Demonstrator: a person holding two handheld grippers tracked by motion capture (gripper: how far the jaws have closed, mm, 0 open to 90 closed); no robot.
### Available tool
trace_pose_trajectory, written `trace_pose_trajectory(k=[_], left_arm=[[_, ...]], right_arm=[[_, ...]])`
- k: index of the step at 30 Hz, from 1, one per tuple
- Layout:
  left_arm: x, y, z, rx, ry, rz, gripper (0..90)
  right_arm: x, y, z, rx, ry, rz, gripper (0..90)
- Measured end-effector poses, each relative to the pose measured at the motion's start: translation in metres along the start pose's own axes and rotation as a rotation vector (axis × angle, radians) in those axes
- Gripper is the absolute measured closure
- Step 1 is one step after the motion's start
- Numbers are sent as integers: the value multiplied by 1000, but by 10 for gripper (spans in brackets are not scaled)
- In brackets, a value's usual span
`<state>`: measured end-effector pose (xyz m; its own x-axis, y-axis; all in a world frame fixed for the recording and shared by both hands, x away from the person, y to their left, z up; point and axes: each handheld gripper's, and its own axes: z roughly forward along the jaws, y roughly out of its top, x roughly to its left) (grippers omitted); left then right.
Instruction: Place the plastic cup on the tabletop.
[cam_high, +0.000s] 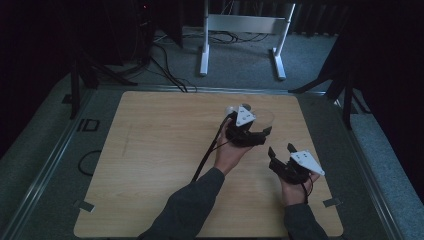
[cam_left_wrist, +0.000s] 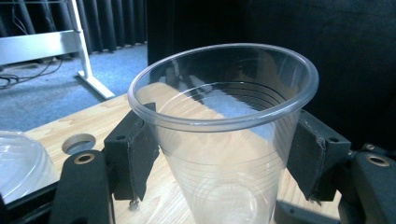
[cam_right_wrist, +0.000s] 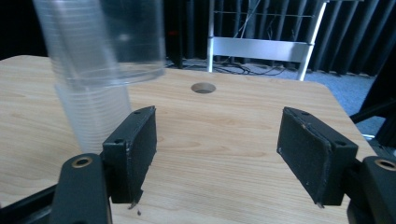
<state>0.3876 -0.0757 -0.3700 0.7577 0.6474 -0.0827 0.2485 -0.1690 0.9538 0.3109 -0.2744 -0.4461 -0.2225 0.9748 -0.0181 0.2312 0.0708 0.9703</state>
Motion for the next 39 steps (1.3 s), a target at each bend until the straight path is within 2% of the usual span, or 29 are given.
trace_pose_trajectory(k=[10,15,22,29,34,39], left_arm=[[-4,-2,-2,8,42,42,312],[-3,-4,-4,-2,40,39,313],[-1,-6,-9,-1,72,59,315],[-2,-9,-11,-4,99,85,315],[-4,-13,-10,-10,93,83,315],[-7,-17,-9,-7,96,103,315]], right_arm=[[-5,-2,1,6,-12,13,283],[-7,-2,0,0,-17,18,283],[-11,-2,-2,-1,-29,43,282],[-11,-4,-2,3,-32,43,282],[-12,-4,-1,3,-33,43,282],[-13,-4,-1,0,-35,44,282]])
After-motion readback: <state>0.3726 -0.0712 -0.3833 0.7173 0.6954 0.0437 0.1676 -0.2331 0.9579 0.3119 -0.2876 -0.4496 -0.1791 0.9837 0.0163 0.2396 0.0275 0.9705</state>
